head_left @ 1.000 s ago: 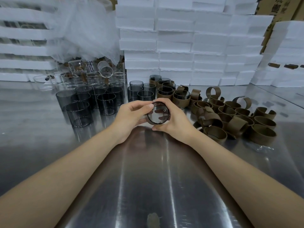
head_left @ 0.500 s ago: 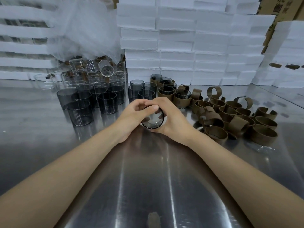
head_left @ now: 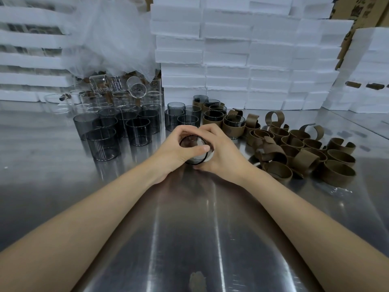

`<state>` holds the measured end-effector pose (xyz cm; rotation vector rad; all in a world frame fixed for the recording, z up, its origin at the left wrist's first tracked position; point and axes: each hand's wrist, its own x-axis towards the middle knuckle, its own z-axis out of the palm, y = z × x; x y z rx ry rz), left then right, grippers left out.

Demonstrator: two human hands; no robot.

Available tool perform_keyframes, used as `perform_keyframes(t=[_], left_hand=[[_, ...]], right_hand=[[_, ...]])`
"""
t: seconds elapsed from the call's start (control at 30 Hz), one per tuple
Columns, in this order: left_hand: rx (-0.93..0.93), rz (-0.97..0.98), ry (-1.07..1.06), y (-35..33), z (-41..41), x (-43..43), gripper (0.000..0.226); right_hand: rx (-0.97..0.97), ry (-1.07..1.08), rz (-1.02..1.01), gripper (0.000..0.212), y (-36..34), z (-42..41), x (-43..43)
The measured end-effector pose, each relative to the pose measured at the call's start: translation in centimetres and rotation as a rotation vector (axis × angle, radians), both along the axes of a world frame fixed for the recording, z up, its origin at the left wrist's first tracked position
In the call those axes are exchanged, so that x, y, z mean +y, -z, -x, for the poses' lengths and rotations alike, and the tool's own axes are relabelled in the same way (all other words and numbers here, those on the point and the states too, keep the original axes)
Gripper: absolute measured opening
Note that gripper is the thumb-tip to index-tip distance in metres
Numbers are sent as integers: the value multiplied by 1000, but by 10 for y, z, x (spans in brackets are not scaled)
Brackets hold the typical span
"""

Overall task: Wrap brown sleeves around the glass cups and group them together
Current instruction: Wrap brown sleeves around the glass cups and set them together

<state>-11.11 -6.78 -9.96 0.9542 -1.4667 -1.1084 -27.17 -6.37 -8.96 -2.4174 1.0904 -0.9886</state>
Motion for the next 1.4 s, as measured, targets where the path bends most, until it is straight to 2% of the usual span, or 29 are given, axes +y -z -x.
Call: perform_keyframes(t=[0.33,0.77,1.17,1.4], left_hand=[[-96,27,72,1,-3,3,50],[-72,-47,135,1,-9,1,68],[-30,-50,212,1,-8,2,52],[119,-129,247,1,-8,0,38]], right_hand=[[-84,15,-109,81,4,1,-3],[-188,4,-231,78,3,6,-9],[-287,2,-307,77,6,13,-16],[-317,11,-334,78,8,11,-17]])
